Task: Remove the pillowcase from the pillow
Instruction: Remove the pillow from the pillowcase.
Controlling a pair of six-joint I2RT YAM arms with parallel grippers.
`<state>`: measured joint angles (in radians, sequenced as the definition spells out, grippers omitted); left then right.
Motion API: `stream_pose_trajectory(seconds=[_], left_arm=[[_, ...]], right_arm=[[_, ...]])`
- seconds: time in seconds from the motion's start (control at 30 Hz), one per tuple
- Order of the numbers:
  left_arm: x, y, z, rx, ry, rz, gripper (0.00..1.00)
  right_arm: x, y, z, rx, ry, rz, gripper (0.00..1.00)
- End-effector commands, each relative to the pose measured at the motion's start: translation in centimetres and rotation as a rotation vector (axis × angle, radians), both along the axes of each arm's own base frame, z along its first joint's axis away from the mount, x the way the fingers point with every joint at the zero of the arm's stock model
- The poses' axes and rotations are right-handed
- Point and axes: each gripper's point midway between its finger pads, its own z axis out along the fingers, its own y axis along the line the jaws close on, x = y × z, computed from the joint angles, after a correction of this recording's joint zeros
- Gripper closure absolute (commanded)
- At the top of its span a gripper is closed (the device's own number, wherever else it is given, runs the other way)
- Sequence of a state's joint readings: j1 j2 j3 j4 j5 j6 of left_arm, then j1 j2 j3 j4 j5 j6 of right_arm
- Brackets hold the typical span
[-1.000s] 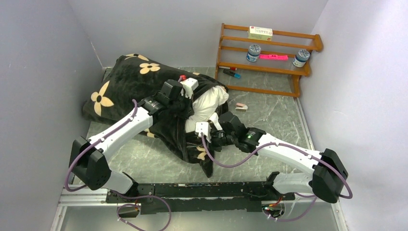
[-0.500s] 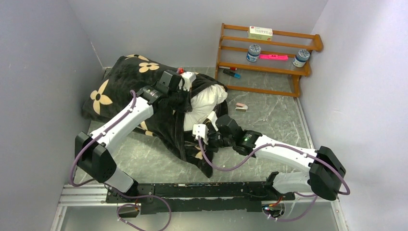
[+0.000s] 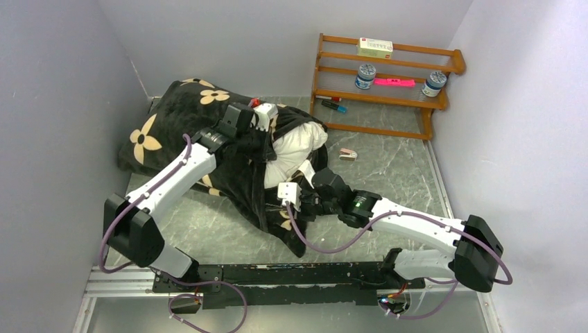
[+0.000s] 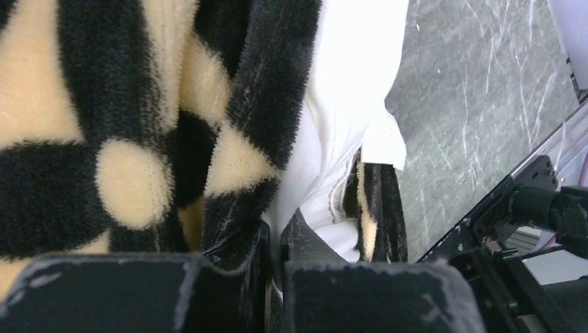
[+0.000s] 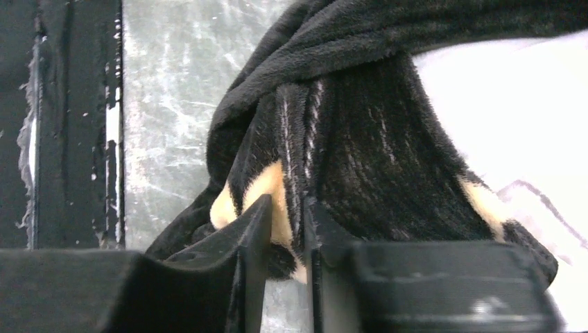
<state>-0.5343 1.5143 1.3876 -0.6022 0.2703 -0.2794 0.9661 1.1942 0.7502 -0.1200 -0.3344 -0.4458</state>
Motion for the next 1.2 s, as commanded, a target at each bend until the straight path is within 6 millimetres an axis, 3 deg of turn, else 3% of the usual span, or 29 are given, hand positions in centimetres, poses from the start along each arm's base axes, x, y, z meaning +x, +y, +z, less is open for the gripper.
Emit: stream_pose_trajectory(seconds=[0.0,0.17,0.33,0.43,0.73,0.9,1.03,1.17], left_arm=[[1.8,-0.2,5.1,-0.054,-0.336,-0.032,0.95],[-0.3,0.5,1.7,0.039,-0.332,-0.069,0.95],[-0.5,0.9,1.5,0.05,-0.347,-0.071,0.95],[-0.6,0.9,1.7,0.052,-0.348,-0.076,0.95],[-1.0,1.1,1.3,0.055,-0.335,-0.084,0.95],[-0.9,1.2,1.2,0.06,-0.336,-0.08,0.95],[-0.6,1.4,1.4,0.063,-0.34,-0.061,0.95],[0.3,1.9,1.4,0.056,-0.323,-0.012,0.95]], right_arm=[[-3.0,-0.1,0.7,-0.01,0.07,0.109,0.65],[0.2,0.8,3.2,0.032,0.019,0.126,0.49],[2.4,1.7,5.9,0.092,-0.035,0.143,0.43],[2.9,2.2,6.4,0.1,-0.051,0.161,0.43],[4.9,3.4,5.4,0.071,-0.063,0.188,0.44],[5.0,3.7,3.4,0.033,-0.016,0.209,0.45],[3.6,3.1,1.5,-0.014,0.063,0.242,0.56],[1.9,1.6,0.1,-0.073,0.156,0.243,0.77]])
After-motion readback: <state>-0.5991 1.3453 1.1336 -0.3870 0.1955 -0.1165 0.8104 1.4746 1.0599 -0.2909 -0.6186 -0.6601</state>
